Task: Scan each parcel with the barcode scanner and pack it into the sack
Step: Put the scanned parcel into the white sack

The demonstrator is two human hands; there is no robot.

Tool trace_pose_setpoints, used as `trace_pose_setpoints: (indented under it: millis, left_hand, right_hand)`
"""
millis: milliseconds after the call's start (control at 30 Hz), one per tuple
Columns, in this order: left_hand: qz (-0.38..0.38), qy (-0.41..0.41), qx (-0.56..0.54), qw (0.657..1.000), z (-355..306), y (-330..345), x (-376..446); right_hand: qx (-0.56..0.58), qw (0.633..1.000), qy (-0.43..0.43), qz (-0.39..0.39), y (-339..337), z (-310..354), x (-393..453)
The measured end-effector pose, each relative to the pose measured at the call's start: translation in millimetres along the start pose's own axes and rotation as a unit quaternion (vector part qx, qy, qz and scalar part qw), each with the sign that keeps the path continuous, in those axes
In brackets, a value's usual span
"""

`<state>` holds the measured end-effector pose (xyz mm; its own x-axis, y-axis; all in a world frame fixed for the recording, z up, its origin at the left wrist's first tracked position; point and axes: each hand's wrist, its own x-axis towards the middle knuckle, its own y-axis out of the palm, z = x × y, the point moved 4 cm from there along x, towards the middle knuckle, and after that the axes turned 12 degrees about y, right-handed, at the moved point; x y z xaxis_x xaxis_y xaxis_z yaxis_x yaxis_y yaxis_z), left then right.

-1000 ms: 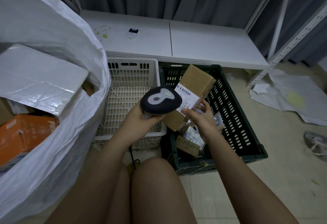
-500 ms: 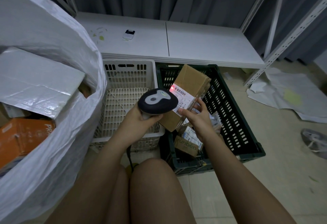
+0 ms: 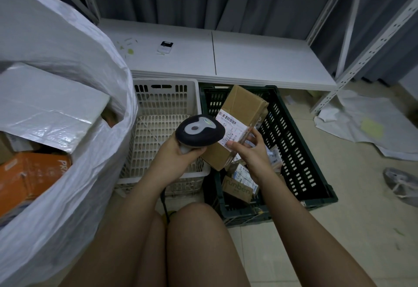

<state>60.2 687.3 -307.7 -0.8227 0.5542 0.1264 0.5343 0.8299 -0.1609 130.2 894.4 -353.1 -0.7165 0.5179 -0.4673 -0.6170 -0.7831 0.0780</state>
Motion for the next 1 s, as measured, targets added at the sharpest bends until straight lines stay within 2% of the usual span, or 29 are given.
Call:
trace_pose_setpoints:
  millis: [100, 233, 500, 700, 833, 933, 1000]
  left_hand:
    - [-0.026, 0.001, 0.001, 1.0, -4, -4, 0]
    - [-0.112, 0.027, -0.039, 0.993, -27, -11, 0]
    - [-0.245, 0.122, -0.028, 0.961, -116, -57, -47]
    - [-0.35, 0.122, 0.002, 0.929, -156, -124, -127]
    - [-0.409, 0.117, 0.003, 0.905, -154, -173, -179]
    - [-0.443, 0.107, -0.007, 0.89, -146, -204, -211]
    - [-0.46, 0.102, -0.008, 0.882, -141, -224, -225]
  right_hand:
    - [0.01, 1.0, -0.012, 0.003, 1, 6, -6]
    - [0.005, 1.0, -0.03, 0.0, 7, 25, -26]
    - [-0.05, 0.988, -0.145, 0.022, 43, 95, -111]
    - [-0.047, 0.974, -0.195, 0.11, 122, 120, -181]
    - [-0.144, 0.964, -0.149, 0.165, 187, 117, -208]
    - [-0.247, 0.939, -0.13, 0.2, 236, 107, -213]
    - [-0.311, 0.919, -0.146, 0.193, 269, 104, -206]
